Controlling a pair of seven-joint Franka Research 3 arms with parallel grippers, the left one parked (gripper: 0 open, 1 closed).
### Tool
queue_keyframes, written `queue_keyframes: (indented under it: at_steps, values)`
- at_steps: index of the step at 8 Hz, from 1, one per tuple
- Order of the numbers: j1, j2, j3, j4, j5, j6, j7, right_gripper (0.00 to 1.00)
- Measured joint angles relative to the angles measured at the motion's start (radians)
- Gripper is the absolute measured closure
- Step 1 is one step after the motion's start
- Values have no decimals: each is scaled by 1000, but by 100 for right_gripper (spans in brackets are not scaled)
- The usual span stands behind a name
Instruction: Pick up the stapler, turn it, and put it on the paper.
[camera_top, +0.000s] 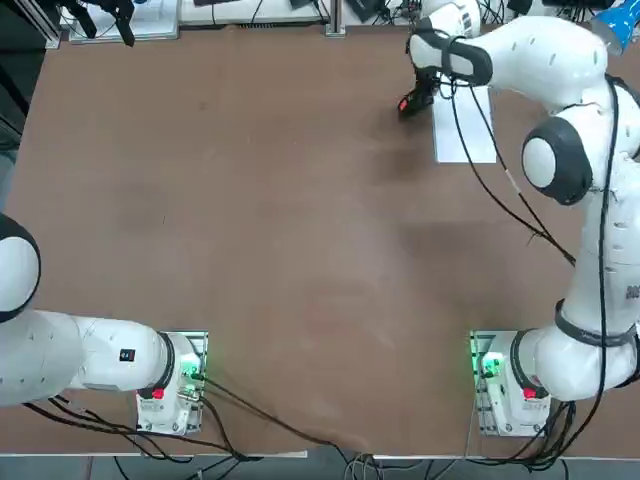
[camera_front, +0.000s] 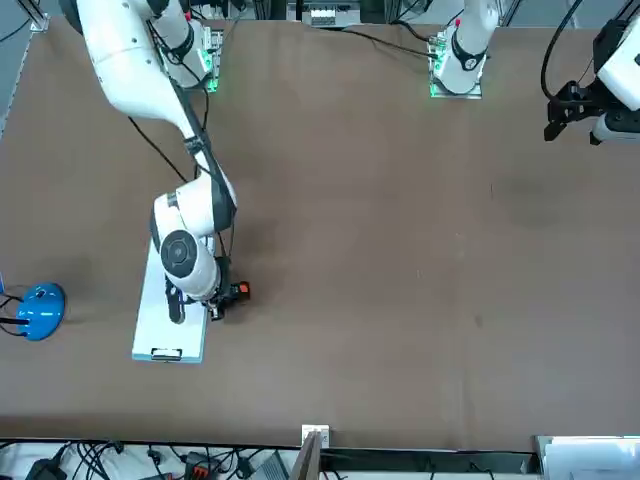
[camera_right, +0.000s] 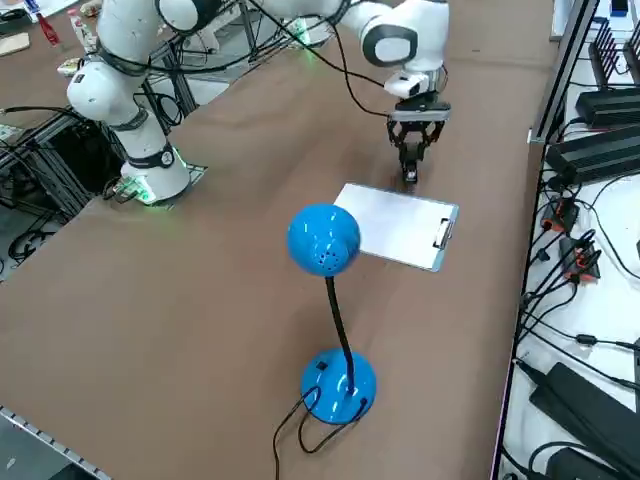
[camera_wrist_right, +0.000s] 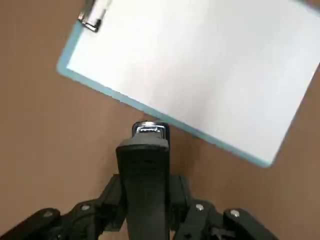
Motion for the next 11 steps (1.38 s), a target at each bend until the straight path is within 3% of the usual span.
queue_keyframes:
  at_steps: [3, 7, 9, 11]
  values:
    - [-18, -97, -2, -44, 0, -106, -417, 58]
    - [-150, -187, -4, -189, 54, -81, -999, 58]
    - [-192, -189, -4, -239, 68, 4, -1156, 58]
    - [-219, -188, -4, -294, 172, 103, -1342, 58]
